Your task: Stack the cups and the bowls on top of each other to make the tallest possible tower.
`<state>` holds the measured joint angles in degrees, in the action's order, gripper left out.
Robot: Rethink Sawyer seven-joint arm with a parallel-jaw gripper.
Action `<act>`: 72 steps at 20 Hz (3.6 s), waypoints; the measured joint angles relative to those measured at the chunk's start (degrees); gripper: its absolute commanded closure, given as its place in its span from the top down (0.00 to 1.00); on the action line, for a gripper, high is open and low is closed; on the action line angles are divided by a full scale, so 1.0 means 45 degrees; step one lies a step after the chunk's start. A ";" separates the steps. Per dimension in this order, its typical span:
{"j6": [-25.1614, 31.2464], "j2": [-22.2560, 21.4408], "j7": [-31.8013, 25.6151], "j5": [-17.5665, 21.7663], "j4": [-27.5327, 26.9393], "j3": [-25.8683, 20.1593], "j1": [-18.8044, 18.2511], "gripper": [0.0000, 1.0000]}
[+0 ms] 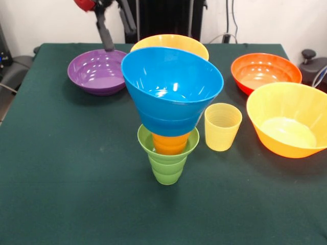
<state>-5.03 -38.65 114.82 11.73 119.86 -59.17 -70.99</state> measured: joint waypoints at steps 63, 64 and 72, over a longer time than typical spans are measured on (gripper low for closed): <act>0.1298 -0.2863 0.0000 0.3719 0.2686 -0.0615 -0.6847 1.00; 0.1208 -0.2832 0.0000 0.3851 0.2700 -0.0492 -0.6798 1.00; 0.0446 -0.2262 0.0000 0.4773 0.2717 0.0476 -0.6229 1.00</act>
<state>-3.03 -48.83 114.82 33.21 132.08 -57.03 -99.02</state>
